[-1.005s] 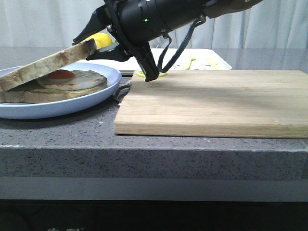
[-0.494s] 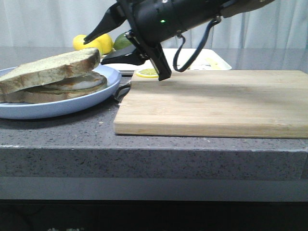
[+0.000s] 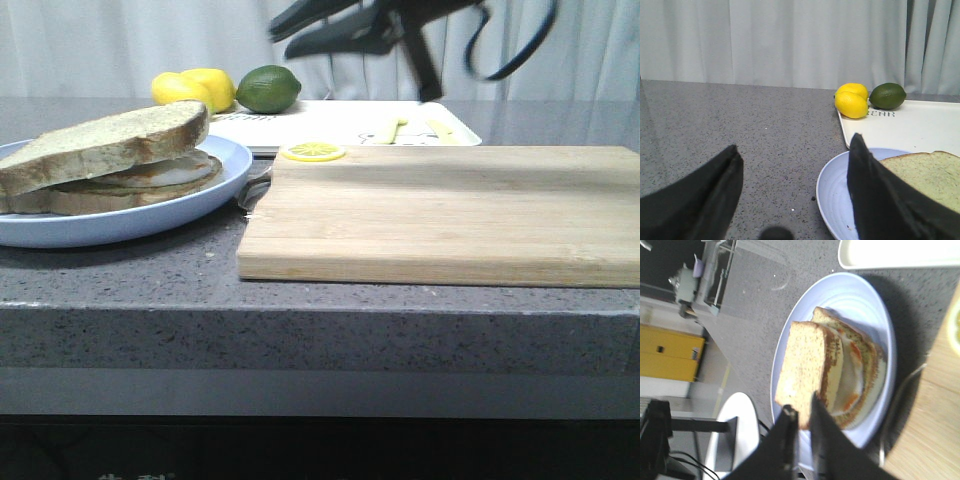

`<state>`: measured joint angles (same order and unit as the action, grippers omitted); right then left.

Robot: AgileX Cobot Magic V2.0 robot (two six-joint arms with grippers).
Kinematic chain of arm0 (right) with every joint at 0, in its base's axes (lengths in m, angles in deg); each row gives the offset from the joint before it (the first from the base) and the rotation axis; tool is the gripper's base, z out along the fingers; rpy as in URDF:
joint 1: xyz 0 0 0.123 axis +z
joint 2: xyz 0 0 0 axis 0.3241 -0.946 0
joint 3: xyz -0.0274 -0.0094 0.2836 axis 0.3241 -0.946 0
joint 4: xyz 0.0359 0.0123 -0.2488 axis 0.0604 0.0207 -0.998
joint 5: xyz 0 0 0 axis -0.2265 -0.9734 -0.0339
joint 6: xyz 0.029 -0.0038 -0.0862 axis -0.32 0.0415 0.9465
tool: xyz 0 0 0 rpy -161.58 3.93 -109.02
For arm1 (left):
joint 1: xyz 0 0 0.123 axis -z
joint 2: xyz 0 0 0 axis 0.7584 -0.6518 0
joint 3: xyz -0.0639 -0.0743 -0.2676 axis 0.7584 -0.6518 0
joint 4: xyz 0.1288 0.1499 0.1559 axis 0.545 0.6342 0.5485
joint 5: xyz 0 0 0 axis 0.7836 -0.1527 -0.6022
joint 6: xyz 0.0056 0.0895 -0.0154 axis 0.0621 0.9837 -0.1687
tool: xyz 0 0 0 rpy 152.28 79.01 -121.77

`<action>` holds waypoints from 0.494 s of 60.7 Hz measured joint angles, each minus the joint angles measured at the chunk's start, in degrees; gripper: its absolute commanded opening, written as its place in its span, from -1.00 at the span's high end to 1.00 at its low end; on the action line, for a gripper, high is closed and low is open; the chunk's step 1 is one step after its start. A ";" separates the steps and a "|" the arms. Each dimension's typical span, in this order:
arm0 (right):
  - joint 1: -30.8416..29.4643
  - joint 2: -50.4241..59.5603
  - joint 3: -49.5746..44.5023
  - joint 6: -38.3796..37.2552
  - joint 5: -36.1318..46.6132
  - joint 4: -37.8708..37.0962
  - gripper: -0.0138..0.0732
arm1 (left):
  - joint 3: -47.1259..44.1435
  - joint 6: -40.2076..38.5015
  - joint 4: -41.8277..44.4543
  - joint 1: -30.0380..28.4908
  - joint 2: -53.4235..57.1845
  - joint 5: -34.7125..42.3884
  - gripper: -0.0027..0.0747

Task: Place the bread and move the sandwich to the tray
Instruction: 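Open the right gripper and withdraw it away from the plate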

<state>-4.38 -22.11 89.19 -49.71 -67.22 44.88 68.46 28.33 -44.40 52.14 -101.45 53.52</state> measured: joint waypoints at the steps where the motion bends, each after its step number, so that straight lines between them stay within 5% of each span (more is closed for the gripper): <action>1: -0.60 0.49 -0.01 0.00 -0.52 -0.77 0.82 | 0.00 0.00 0.00 0.00 0.00 0.00 -0.20; 14: -6.21 7.73 0.12 -5.61 -3.09 -23.40 0.82 | 0.00 0.00 0.00 0.00 0.00 0.00 -0.20; 25: -6.93 13.94 0.12 -24.05 -5.27 -57.81 0.82 | 0.00 0.00 0.00 0.00 0.00 0.00 -0.20; 30: -7.01 16.56 -1.31 -30.68 -5.80 -66.98 0.82 | 0.00 0.00 0.00 0.00 0.00 0.00 -0.20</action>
<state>-11.38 -5.55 87.87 -80.40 -73.02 -22.10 68.46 28.33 -44.40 52.14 -101.45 53.52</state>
